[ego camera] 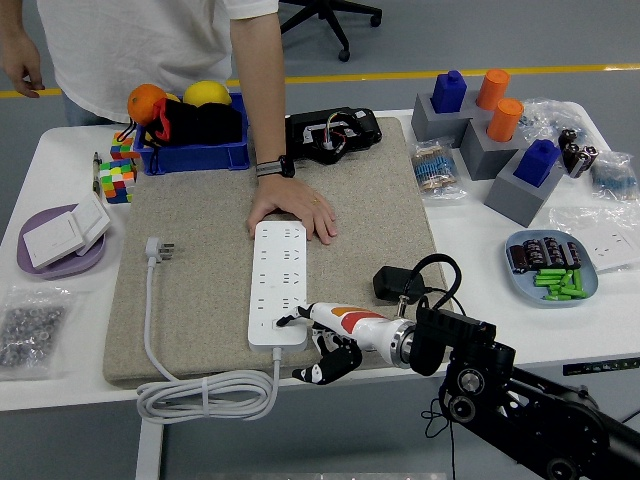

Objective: Press the white button,pick up the black plug,place it near the board,insert it into the board

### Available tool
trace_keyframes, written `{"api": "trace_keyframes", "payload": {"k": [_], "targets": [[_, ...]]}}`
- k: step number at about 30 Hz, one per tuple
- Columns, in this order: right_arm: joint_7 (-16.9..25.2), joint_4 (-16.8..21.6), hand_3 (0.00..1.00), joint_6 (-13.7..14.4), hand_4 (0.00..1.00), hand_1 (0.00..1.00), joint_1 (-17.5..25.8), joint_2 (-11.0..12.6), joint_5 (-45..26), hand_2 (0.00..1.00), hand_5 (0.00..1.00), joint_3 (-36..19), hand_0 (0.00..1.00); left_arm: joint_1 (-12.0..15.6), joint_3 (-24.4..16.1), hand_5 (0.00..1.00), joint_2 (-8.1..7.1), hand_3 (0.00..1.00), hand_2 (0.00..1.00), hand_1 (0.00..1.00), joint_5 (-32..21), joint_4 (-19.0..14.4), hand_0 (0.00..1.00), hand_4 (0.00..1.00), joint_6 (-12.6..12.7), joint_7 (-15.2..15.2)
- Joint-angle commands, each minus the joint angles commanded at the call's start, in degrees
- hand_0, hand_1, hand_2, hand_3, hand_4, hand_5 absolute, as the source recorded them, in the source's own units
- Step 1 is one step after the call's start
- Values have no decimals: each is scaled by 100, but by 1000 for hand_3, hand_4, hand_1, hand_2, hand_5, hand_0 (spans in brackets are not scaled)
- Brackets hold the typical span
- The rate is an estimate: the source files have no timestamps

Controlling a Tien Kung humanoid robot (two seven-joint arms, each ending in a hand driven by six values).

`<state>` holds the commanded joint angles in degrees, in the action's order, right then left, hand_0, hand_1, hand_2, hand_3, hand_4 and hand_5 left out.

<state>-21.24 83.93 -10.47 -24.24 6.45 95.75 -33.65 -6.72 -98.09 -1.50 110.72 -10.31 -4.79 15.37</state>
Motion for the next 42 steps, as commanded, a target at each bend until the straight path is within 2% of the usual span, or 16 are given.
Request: {"api": "trace_keyframes", "payload": {"k": [8, 18, 21, 25, 26, 27, 31, 32, 37, 38, 42], "targets": [[-2, 19, 865, 0, 757, 13, -6, 14, -1, 158, 236, 72, 2, 2, -14, 485, 2, 773, 717, 742, 21, 0, 792, 563, 0, 3], [175, 662, 863, 2, 743, 12, -33, 22, -287, 160, 222, -314, 2, -6, -28, 482, -1, 774, 718, 743, 36, 0, 792, 566, -2, 3], [519, 822, 863, 143, 742, 13, 1, 29, -291, 162, 215, -429, 2, -3, -22, 481, 2, 774, 718, 742, 18, 0, 792, 565, 1, 2], [1218, 880, 863, 468, 742, 13, 82, 39, -226, 162, 215, -631, 2, -2, -20, 481, 3, 774, 718, 742, -6, 0, 792, 565, 3, 0], [1393, 858, 861, 544, 685, 123, 110, 41, -208, 264, 208, -705, 102, -2, -18, 480, 5, 774, 718, 742, -10, 0, 792, 564, 3, -1], [1546, 831, 861, 611, 685, 123, 137, 43, -174, 264, 208, -778, 102, -1, -16, 480, 7, 774, 718, 742, -12, 0, 792, 564, 4, -2], [1685, 736, 861, 694, 685, 123, 224, 47, 166, 264, 208, -1059, 102, 1, -19, 480, 11, 774, 718, 742, -6, 0, 792, 564, 4, -2], [1682, 710, 853, 681, 866, 700, 240, 49, 274, 677, 193, -1130, 752, 0, -16, 478, 12, 772, 718, 741, -10, 0, 792, 562, 4, -4], [1738, 526, 853, 613, 866, 700, 301, 46, 831, 677, 193, -1428, 752, -9, -10, 478, 14, 772, 718, 741, -26, 0, 792, 562, 6, -5], [1765, 470, 946, 599, 998, 908, 314, 43, 920, 894, 286, -1473, 940, -11, -13, 478, 14, 772, 718, 741, -23, 0, 792, 562, 5, -4], [1807, 180, 946, 525, 998, 908, 381, 29, 1114, 894, 286, -1599, 940, -16, -15, 478, 19, 772, 718, 741, -10, 0, 792, 562, 5, -3]]}}
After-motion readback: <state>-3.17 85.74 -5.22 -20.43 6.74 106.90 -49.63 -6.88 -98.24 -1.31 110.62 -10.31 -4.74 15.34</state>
